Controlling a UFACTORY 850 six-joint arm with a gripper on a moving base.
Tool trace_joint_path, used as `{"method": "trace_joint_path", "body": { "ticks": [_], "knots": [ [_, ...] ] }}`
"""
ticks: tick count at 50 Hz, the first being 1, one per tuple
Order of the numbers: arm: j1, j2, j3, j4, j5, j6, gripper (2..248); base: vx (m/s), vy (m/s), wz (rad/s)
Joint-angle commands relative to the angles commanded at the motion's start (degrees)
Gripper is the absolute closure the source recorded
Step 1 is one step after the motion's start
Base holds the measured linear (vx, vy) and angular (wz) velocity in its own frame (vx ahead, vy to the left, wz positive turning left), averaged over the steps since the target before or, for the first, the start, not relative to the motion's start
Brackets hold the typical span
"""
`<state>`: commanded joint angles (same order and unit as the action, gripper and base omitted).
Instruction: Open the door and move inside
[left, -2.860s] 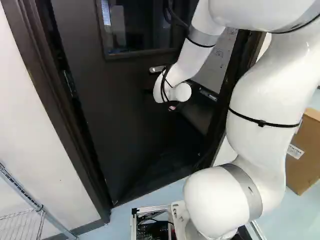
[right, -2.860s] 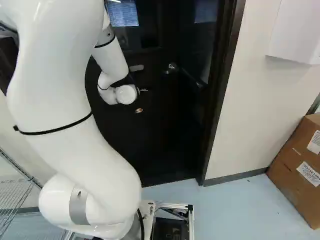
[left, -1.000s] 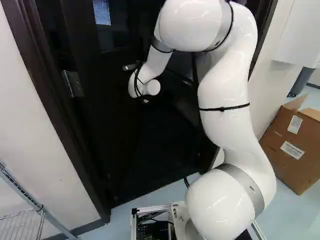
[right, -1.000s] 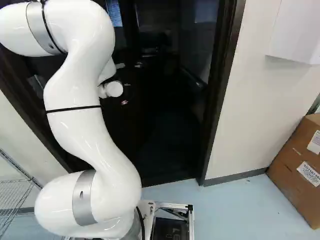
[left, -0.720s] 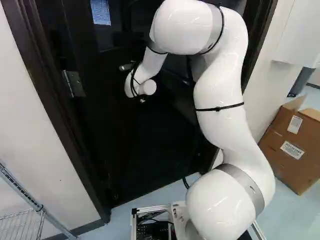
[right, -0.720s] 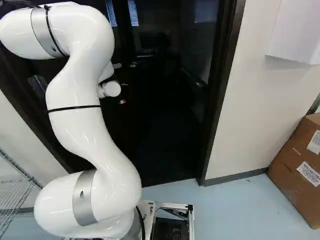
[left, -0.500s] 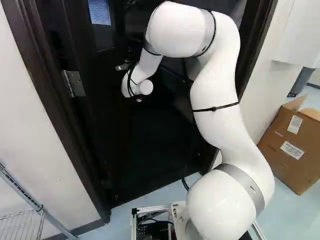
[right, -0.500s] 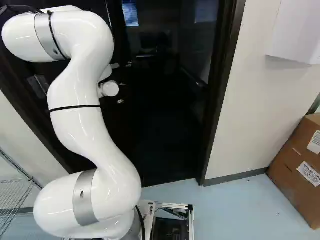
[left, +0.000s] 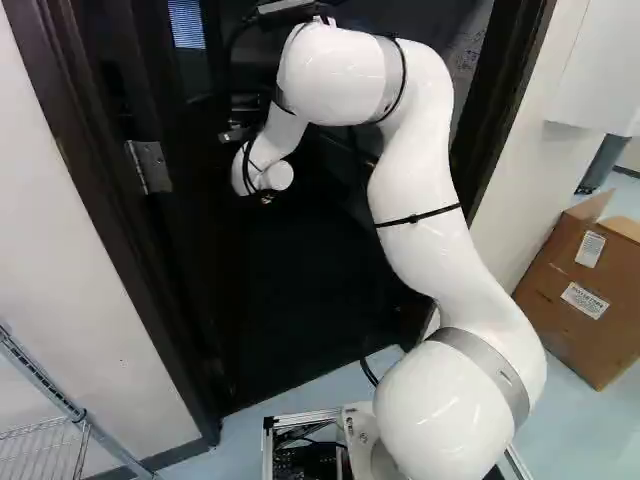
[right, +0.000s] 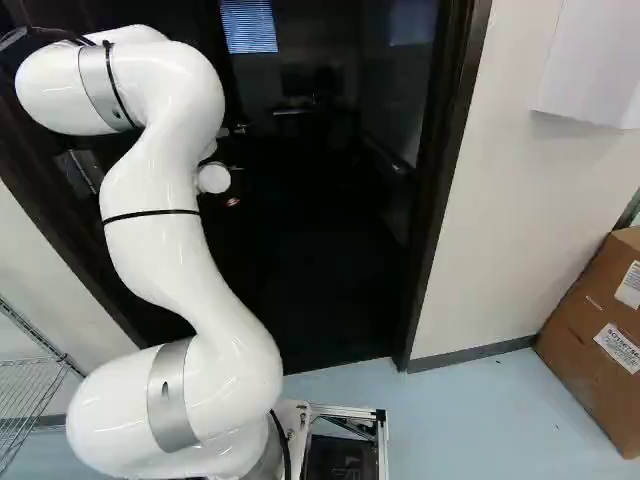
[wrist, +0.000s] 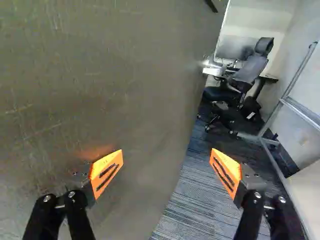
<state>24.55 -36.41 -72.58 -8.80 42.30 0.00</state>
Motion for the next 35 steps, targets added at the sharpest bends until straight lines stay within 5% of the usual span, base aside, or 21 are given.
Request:
{"method": "trace_joint_path", "body": {
  "ticks": [35],
  "knots": [
    [3.1, 2.7, 3.6, 0.0, 0.0, 0.0, 3, 0.0, 0.0, 0.0]
  ]
}}
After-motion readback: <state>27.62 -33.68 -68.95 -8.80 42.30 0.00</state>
